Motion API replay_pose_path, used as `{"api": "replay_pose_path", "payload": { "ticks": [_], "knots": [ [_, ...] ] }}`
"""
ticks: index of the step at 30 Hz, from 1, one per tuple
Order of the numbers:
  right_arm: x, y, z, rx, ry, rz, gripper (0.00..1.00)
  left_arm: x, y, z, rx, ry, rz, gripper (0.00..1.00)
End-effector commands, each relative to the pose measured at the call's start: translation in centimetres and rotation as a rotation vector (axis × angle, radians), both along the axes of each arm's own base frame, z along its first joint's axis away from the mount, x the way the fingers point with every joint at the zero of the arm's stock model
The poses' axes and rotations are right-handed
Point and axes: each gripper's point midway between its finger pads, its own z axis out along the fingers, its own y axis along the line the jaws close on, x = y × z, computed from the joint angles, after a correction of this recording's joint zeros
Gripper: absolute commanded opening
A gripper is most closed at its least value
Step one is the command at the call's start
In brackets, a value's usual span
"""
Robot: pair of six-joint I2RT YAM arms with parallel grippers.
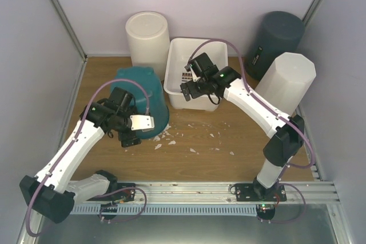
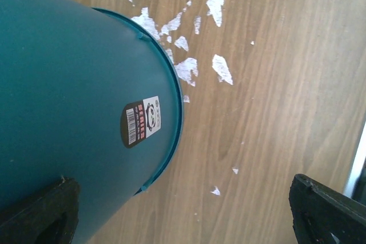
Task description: Turn the large container upside down
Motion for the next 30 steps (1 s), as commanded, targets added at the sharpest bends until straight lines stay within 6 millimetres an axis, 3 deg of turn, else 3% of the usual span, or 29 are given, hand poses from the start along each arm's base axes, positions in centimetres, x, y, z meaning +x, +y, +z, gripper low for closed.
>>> {"api": "replay_pose_path", "payload": {
  "ticks": [1, 11, 15, 21, 26, 30],
  "knots": [
    [0.3, -0.3, -0.5, -0.130, -0.044, 0.115, 1.00, 4.0, -0.5, 2.1, -0.024, -0.148, -0.018, 0.99],
    [-1.5, 0.7, -3.3, -0.374, -0.090, 0.377, 1.00, 7.0, -1.5, 3.7, -0.067, -0.170, -0.027, 0.99],
    [-1.1, -0.1, -4.8, -0.493, -0.114, 0.437, 1.00, 6.8, -2.1, 4.5, -0.110, -0.161, -0.027, 0.99],
    [0.5, -1.5, -6.6, -0.685, -0.162, 0.513, 0.99, 7.2, -1.9, 3.8, -0.100, -0.189, -0.027, 0.99],
    [2.5, -1.1, -6.9, -0.747, -0.222, 0.545, 0.87, 6.0, -3.2, 6.9, -0.213, -0.173, -0.037, 0.99],
    [3.6, -0.9, -7.3, -0.791, -0.239, 0.553, 0.59, 4.5, -3.9, 9.9, -0.291, -0.171, -0.049, 0.99]
  ]
}}
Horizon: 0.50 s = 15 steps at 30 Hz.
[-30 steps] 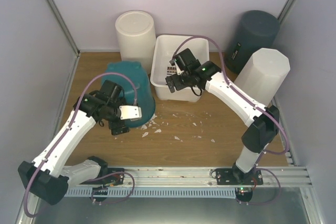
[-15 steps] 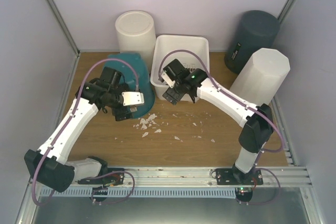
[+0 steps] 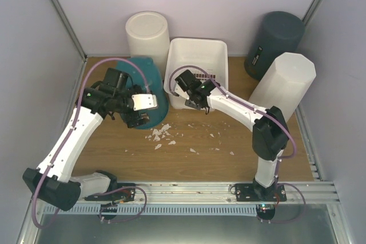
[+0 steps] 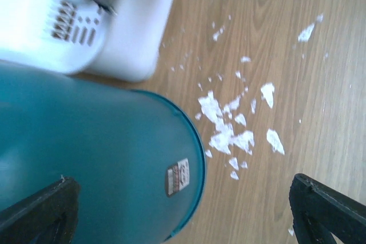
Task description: Turn the large container upside down
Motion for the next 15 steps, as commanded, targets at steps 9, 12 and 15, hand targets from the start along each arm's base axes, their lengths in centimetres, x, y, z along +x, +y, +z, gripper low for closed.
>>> {"api": "replay_pose_path", "payload": {
  "ticks": [9, 12, 15],
  "knots": [
    [1.7, 0.2, -0.2, -0.061, -0.049, 0.007, 0.19, -2.6, -0.2, 4.7, -0.114, -0.076, -0.010, 0.99],
    [1.1, 0.0, 0.8, -0.040, -0.050, -0.001, 0.11, -2.8, -0.4, 5.1, -0.128, -0.077, -0.010, 0.99],
    [0.4, -0.3, 2.3, -0.004, -0.048, -0.017, 0.01, -2.8, -0.6, 6.0, -0.153, -0.087, -0.010, 0.99]
  ]
}}
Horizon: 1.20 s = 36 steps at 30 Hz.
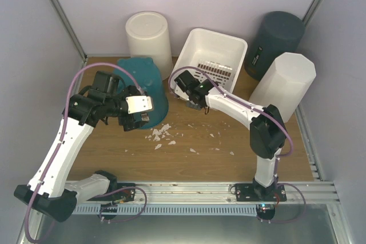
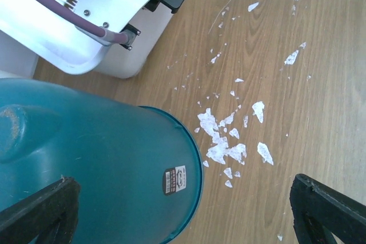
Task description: Turn the large container upside down
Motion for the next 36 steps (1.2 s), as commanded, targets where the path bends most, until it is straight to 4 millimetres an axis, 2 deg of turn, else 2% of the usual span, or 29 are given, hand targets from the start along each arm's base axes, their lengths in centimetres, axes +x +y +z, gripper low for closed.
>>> {"api": "replay_pose_path", "payload": {
  "ticks": [1, 7, 10, 15, 19, 22, 25, 32, 36],
  "knots": [
    [-0.5, -0.2, 4.1, 0.069, -0.057, -0.029, 0.01, -0.3, -0.5, 1.3, -0.055, -0.004, -0.002, 0.99],
    [-1.7, -0.5, 7.3, 0.118, -0.087, -0.042, 0.01, 0.3, -1.2, 3.2, -0.108, -0.012, 0.009, 0.99],
    [-1.9, -0.3, 9.9, 0.182, -0.125, -0.050, 0.01, 0.8, -1.4, 5.2, -0.150, -0.051, 0.035, 0.99],
    [-2.4, 0.5, 16.9, 0.401, -0.218, -0.062, 0.01, 1.5, -1.3, 9.3, -0.227, -0.140, 0.091, 0.99],
    [-3.1, 1.3, 22.8, 0.680, -0.287, -0.107, 0.01, 2.6, -1.1, 12.1, -0.295, -0.196, 0.160, 0.99],
    [-3.4, 1.6, 26.8, 0.912, -0.345, -0.153, 0.01, 3.5, -1.1, 13.4, -0.342, -0.206, 0.211, 0.99],
    [-3.3, 2.0, 29.9, 1.145, -0.385, -0.202, 0.01, 4.0, -1.4, 14.5, -0.394, -0.197, 0.235, 0.99],
    [-2.5, 3.4, 33.7, 1.540, -0.425, -0.242, 0.01, 4.2, -1.5, 17.3, -0.469, -0.234, 0.257, 0.99],
    [-2.0, 2.6, 35.2, 1.753, -0.496, -0.271, 0.01, 4.2, -1.1, 18.2, -0.483, -0.271, 0.269, 0.99]
  ]
}}
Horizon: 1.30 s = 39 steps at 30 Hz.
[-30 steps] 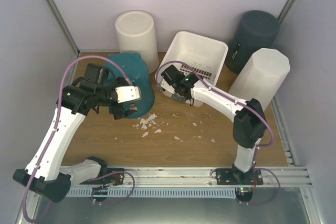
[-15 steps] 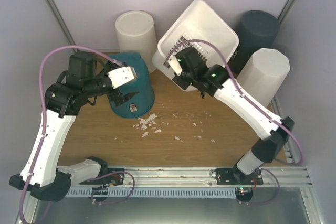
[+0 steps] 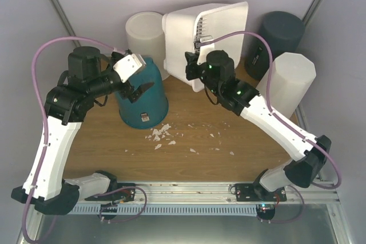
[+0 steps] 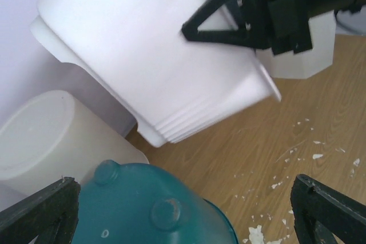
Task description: Turn the large container upside down
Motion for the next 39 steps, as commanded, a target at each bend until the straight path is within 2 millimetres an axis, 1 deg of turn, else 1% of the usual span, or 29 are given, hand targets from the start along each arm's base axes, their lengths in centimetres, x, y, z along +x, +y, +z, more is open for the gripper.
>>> {"api": "replay_pose_path", "payload": {
  "ticks": [1, 5, 8, 9, 13, 18, 21, 22, 25, 28, 29, 33, 39],
  "knots": [
    [0.0, -1.0, 8.0, 0.435, -0.235, -0.054, 0.01, 0.2, 0.5, 3.4, -0.065, -0.100, 0.038, 0.99],
    [0.2, -2.5, 8.3, 0.611, -0.314, -0.111, 0.01, 0.2, 0.6, 3.6, -0.085, -0.100, 0.041, 0.99],
    [0.3, -3.5, 7.6, 0.712, -0.354, -0.150, 0.01, 0.5, 0.5, 3.5, -0.099, -0.093, 0.042, 0.99],
    [0.4, -3.8, 7.0, 0.740, -0.362, -0.162, 0.01, 0.6, 0.4, 3.6, -0.107, -0.094, 0.041, 0.99],
    [1.1, -4.6, 5.8, 0.860, -0.386, -0.207, 0.01, 1.4, 0.0, 3.8, -0.129, -0.084, 0.039, 0.99],
    [2.1, -5.7, 2.9, 1.007, -0.347, -0.288, 0.01, 2.1, -0.3, 3.9, -0.151, -0.076, 0.039, 0.99],
    [2.6, -6.3, 1.7, 1.086, -0.333, -0.319, 0.01, 2.5, -0.4, 4.0, -0.159, -0.075, 0.039, 0.99],
    [2.6, -6.5, 1.5, 1.120, -0.341, -0.319, 0.01, 2.7, -0.5, 3.9, -0.160, -0.073, 0.040, 0.99],
    [3.2, -6.5, 0.1, 1.191, -0.323, -0.313, 0.01, 3.3, -0.6, 3.5, -0.163, -0.060, 0.044, 0.99],
    [3.6, -6.4, -2.2, 1.288, -0.291, -0.296, 0.01, 3.7, -0.8, 3.3, -0.165, -0.054, 0.043, 0.99],
    [3.7, -6.4, -2.7, 1.313, -0.289, -0.288, 0.01, 3.9, -0.8, 3.3, -0.164, -0.056, 0.048, 0.99],
    [4.4, -5.7, -3.9, 1.403, -0.281, -0.225, 0.01, 4.5, -0.9, 3.8, -0.162, -0.067, 0.051, 0.99],
    [5.0, -6.4, -5.8, 1.561, -0.274, -0.175, 0.01, 5.2, -1.4, 3.7, -0.167, -0.058, 0.032, 0.99]
  ]
}}
